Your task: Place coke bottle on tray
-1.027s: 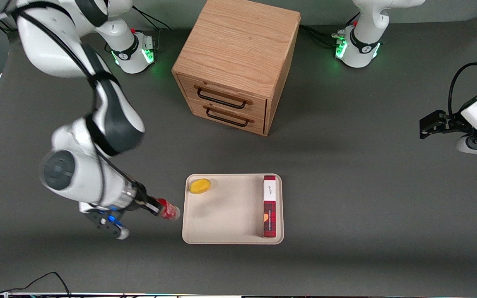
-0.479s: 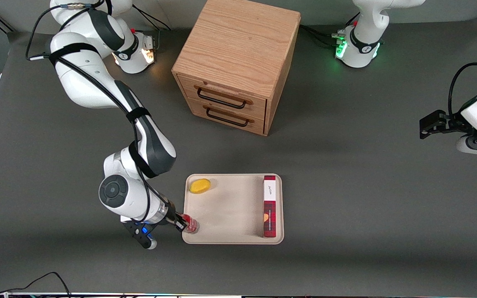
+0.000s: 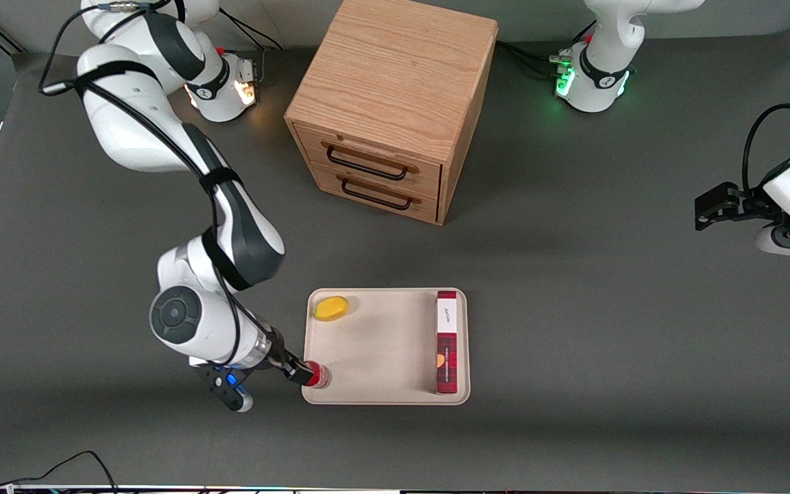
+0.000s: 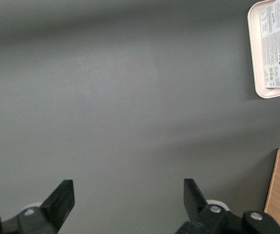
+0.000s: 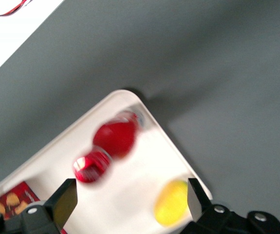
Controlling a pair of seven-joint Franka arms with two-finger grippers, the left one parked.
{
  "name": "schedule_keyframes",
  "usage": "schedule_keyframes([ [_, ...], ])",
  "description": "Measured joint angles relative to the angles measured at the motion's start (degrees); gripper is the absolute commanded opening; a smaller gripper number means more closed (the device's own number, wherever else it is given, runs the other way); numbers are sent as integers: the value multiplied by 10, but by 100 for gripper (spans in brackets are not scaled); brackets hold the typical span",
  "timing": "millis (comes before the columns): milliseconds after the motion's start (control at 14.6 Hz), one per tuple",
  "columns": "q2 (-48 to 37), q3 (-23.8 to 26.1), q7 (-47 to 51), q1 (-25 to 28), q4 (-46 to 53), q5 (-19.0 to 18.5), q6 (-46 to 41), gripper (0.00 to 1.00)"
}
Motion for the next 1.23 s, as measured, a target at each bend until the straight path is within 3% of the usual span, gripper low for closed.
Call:
schedule_keyframes([
  [274, -170, 26, -145, -48, -20, -8, -197, 100],
  [548, -387, 3, -325, -113, -163, 6, -279, 100],
  [685, -485, -66, -410, -117, -266, 42, -276, 100],
  [890, -584, -132, -488, -125, -420, 61, -215, 100],
  [1096, -648, -141, -498, -123, -555, 62, -135, 100],
  [1233, -666, -140, -498, -120, -594, 62, -119, 100],
])
